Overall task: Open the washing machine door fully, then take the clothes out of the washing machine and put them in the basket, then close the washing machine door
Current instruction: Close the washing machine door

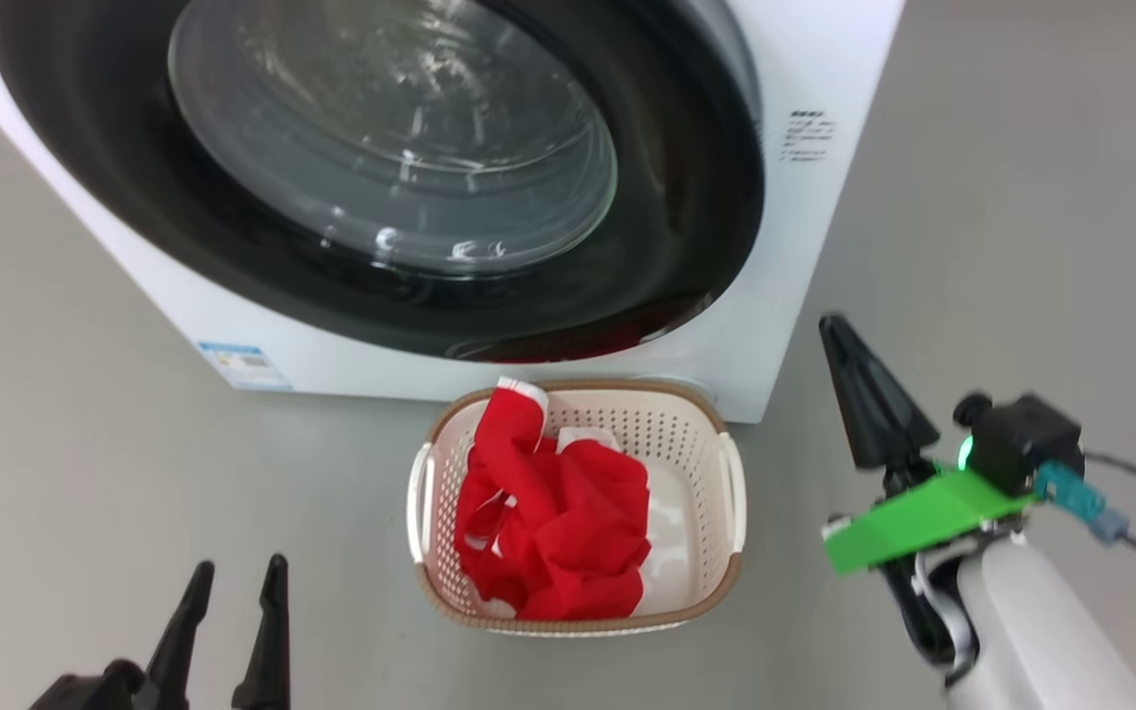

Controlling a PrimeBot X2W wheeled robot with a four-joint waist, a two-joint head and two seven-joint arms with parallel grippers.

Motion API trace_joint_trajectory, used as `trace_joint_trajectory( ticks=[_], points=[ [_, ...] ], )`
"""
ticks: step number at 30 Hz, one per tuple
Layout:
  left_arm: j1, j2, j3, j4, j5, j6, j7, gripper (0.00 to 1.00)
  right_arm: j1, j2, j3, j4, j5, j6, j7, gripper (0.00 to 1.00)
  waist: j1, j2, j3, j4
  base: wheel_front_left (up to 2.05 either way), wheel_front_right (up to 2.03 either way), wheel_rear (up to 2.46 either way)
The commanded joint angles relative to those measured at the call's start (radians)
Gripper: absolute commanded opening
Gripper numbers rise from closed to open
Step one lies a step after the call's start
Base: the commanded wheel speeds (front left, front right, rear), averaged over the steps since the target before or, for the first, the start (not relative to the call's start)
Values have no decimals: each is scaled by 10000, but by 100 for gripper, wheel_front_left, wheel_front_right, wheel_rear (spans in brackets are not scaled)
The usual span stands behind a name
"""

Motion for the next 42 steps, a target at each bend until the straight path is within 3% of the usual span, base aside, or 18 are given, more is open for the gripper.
trace_joint_trajectory(
  ticks=[1,18,42],
  points=[
    [-479,112,246,-177,-136,-54,-78,100,-597,17,227,-83,123,65,-65,0,0,0,313,280,0,0,0],
    [-1558,32,-332,-168,-570,-54,-78,100,-2980,17,-198,998,-472,65,-65,0,0,0,1696,1152,0,0,0],
    [-2250,-91,-495,-167,-843,-54,-78,100,-4710,17,-1184,1165,-525,65,-65,0,0,0,2580,1454,0,0,0]
  ],
)
